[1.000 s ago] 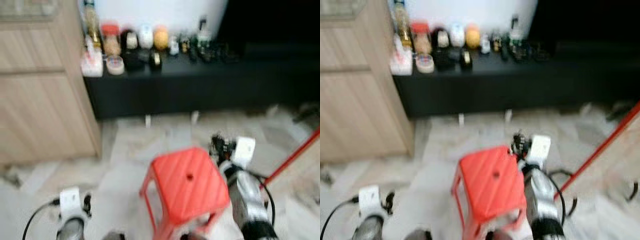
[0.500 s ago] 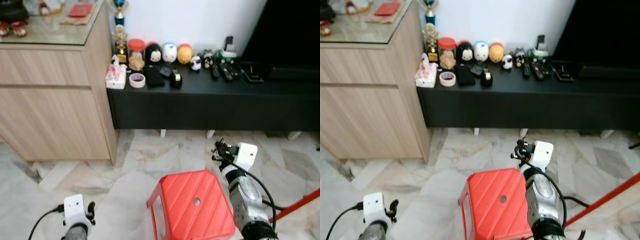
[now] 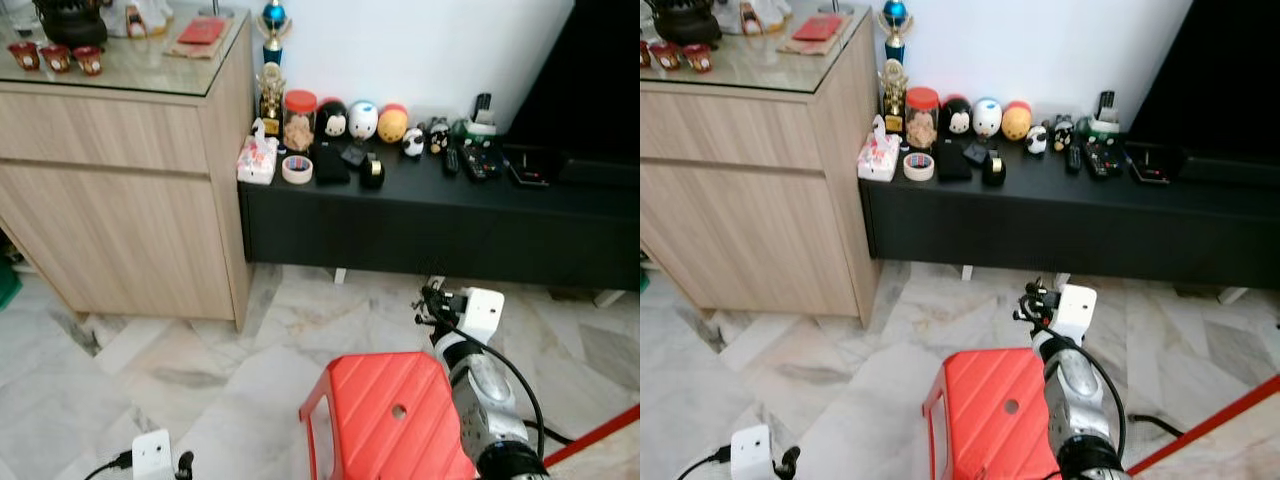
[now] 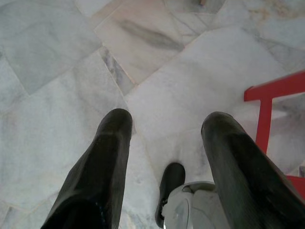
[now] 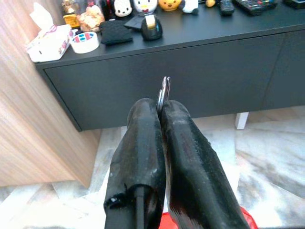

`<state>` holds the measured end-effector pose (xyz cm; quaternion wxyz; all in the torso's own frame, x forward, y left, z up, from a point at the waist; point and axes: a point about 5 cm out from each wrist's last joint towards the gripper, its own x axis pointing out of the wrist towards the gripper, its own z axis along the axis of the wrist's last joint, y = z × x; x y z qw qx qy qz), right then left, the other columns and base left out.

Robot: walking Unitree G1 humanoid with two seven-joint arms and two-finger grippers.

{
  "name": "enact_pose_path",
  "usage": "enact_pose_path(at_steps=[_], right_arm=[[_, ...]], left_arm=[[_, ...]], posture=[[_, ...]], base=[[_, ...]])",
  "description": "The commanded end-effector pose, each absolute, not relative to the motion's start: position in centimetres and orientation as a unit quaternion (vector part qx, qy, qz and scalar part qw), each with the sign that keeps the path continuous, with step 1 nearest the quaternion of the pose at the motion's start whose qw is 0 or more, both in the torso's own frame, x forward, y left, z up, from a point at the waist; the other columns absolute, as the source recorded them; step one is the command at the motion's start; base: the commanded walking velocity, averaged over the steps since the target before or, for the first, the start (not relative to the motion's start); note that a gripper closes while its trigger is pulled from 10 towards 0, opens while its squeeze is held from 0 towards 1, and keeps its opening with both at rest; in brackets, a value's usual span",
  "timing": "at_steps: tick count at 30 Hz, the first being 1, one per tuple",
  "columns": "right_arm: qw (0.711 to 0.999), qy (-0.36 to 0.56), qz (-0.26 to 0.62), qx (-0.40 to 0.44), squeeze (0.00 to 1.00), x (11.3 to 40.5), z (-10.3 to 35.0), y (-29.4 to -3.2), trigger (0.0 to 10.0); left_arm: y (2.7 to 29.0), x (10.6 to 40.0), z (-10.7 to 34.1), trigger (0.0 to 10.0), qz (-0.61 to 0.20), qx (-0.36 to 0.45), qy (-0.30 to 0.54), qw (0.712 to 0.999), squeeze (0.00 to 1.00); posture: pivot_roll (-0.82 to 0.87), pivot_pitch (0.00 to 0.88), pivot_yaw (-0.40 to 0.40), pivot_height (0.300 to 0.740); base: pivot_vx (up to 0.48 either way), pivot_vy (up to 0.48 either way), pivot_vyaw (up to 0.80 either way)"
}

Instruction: Hang keys on a hook

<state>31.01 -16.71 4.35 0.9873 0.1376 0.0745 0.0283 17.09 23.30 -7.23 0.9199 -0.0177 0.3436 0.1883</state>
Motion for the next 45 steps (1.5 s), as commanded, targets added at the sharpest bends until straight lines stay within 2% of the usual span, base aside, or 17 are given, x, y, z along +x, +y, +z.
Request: enact_pose_path(at_steps=[1,14,21,28,45], right_arm=[[0.989,0.060,0.016,0.134,0.00,31.0,4.8,-17.4,10.0],[0.989,0.055,0.022,0.137,0.00,31.6,5.1,-16.9,10.0],[0.988,0.060,0.020,0.140,0.00,30.9,4.5,-16.6,10.0],[0.989,0.060,0.005,0.137,0.00,30.7,4.4,-17.5,10.0],[0.987,0.063,0.009,0.147,0.00,31.0,4.5,-16.6,10.0]], left_arm=[[22.7,16.3,-7.8,10.0,0.186,-0.020,0.366,0.912,0.00],[21.8,16.5,-8.1,10.0,0.179,-0.033,0.376,0.908,0.00],[21.8,16.5,-8.1,10.0,0.158,-0.019,0.378,0.912,0.00],[21.4,16.4,-8.2,10.0,0.148,-0.016,0.386,0.911,0.00],[21.3,17.0,-8.0,10.0,0.143,-0.013,0.377,0.915,0.00]], posture=[[0.07,0.000,-0.110,0.740],[0.06,0.000,-0.107,0.740],[0.05,0.000,-0.091,0.740],[0.03,0.000,-0.090,0.740],[0.05,0.000,-0.091,0.740]], base=[[0.000,0.000,0.00],[-0.134,0.000,0.00],[-0.303,0.000,0.00],[-0.331,0.000,0.00],[-0.334,0.000,0.00]])
